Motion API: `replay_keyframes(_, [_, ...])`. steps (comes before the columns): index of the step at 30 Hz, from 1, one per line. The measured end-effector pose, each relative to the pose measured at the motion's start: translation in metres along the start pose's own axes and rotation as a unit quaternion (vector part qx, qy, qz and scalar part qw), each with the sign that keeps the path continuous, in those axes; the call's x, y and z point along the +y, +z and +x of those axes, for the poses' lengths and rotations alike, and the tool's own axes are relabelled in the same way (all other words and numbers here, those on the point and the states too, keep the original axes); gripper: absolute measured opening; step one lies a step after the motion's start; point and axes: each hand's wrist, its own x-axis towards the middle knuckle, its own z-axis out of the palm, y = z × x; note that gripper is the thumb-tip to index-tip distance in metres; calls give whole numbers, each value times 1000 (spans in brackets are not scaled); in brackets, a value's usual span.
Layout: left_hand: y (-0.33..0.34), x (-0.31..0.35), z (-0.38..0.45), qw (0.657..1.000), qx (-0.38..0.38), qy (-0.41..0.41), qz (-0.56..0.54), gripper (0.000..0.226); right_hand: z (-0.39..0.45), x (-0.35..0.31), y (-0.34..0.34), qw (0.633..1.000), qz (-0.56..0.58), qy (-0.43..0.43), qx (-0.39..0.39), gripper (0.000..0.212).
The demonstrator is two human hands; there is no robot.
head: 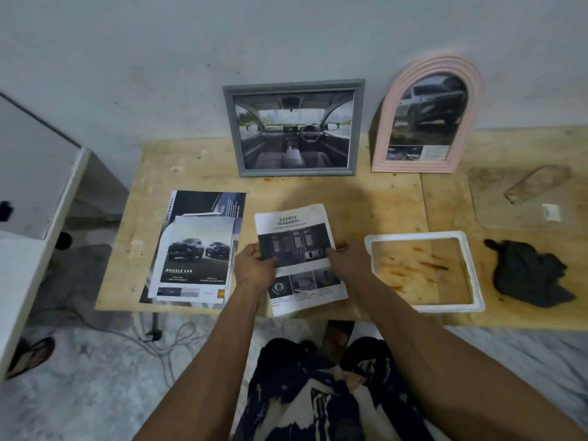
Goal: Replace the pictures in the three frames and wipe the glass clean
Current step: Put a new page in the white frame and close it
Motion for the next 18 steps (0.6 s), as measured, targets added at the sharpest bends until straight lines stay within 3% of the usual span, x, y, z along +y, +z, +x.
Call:
replay_keyframes(3, [1,13,-16,997,-1,17,-72,23,-11,2,-17,997,50,-19,62,38])
replay_keyframes(7, [10,12,-36,985,-24,20,-167,24,-33,21,-25,977,176,19,117,64])
replay_keyframes(11, [36,-2,-61,972,-68,-23,-223,26,-55,39,-24,955,267,33,127,50])
replay_keyframes(13, [50,-14,-81,966,-80,-42,-243,32,-65,54,-23,954,266,11,138,36])
replay_keyframes(18, [65,-38,-109,957,-135,-83,-241,33,-76,83,-46,949,271,23,158,22])
